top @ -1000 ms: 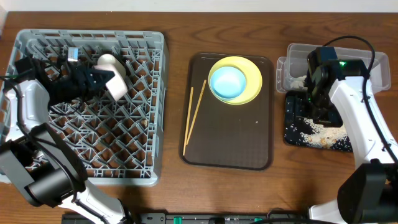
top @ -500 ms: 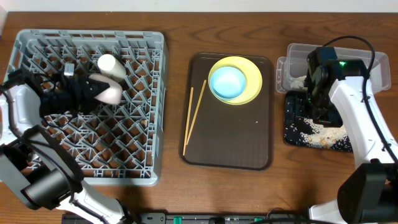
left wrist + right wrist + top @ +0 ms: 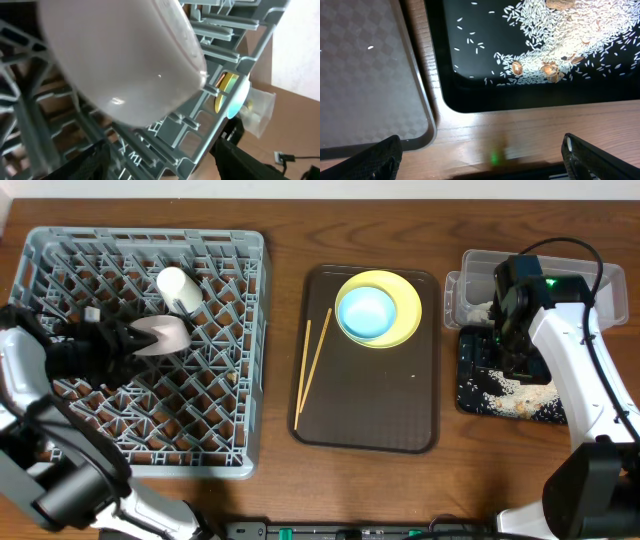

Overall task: Sort waste into correct bins and load items into the dishwasher
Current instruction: 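Reach the left gripper to the blue bowl on the yellow plate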

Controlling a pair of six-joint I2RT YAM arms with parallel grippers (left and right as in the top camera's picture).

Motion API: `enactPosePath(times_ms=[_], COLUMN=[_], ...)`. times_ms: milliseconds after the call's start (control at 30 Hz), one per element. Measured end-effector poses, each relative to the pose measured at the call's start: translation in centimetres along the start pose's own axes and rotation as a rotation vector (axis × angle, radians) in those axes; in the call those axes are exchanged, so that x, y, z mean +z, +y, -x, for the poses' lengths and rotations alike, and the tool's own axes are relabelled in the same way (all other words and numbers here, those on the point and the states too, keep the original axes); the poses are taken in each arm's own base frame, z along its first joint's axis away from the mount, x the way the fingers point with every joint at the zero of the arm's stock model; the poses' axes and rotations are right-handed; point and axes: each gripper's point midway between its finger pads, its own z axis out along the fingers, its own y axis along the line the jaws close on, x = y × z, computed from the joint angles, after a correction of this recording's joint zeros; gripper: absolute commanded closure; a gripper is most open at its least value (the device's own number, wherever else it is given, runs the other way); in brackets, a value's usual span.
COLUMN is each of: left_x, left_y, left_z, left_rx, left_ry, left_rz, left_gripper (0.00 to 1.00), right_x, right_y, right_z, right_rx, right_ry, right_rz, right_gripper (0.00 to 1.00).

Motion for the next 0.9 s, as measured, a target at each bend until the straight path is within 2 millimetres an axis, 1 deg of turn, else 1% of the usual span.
enactPosePath(times_ms=[100, 233, 333, 400, 467, 567, 667, 700, 767, 867, 900], left_x=[-1.7, -3.9, -4.2, -3.6, -2.4, 0.1, 3.1, 4.2, 6.0, 9.1, 10.6], left_y=[-1.5, -4.4, -7.3, -9.5, -11.6, -14.5, -17.3, -18.4, -20.2, -23.4, -24.9], left_z=[-0.5, -1.7, -3.2, -4.2, -5.3, -7.2, -9.1, -9.8, -11.2, -12.9, -13.8], left_rx=[0.046, 0.136, 0.244, 0.342, 0.443, 0.601, 0.76, 0.817, 0.904, 1.052, 1.113], left_ry=[-0.057, -0.135, -0.158, -0.158, -0.145, -0.108, -0.082, -0.08, -0.079, -0.113, -0.128], left_rz=[0.016, 0.021, 0.02, 0.027, 0.032, 0.049, 0.069, 0.076, 0.078, 0.069, 0.058], left_gripper=[0.31, 0.31, 0.3, 0.3, 0.3, 0.27, 0.23, 0.2, 0.17, 0.15, 0.15], right_x=[0.0, 0.0, 0.0, 0.0, 0.0, 0.0, 0.0, 0.0, -0.1, -0.1, -0.1], right_y=[0.0, 0.0, 0.0, 0.0, 0.0, -0.1, -0.3, -0.6, -1.0, -1.6, -1.7], right_z=[0.0, 0.0, 0.0, 0.0, 0.0, -0.2, -0.8, -1.1, -1.5, -1.7, -1.7], right_rx=[0.0, 0.0, 0.0, 0.001, 0.001, 0.001, 0.007, 0.016, 0.027, 0.038, 0.041], right_ry=[0.0, -0.001, -0.001, -0.001, 0.0, 0.007, 0.031, 0.045, 0.056, 0.064, 0.062], right_rz=[0.0, 0.0, 0.0, 0.0, 0.0, -0.002, -0.014, -0.03, -0.054, -0.084, -0.093], right_gripper=[0.01, 0.01, 0.01, 0.01, 0.01, 0.01, 0.01, 0.01, 0.01, 0.01, 0.01])
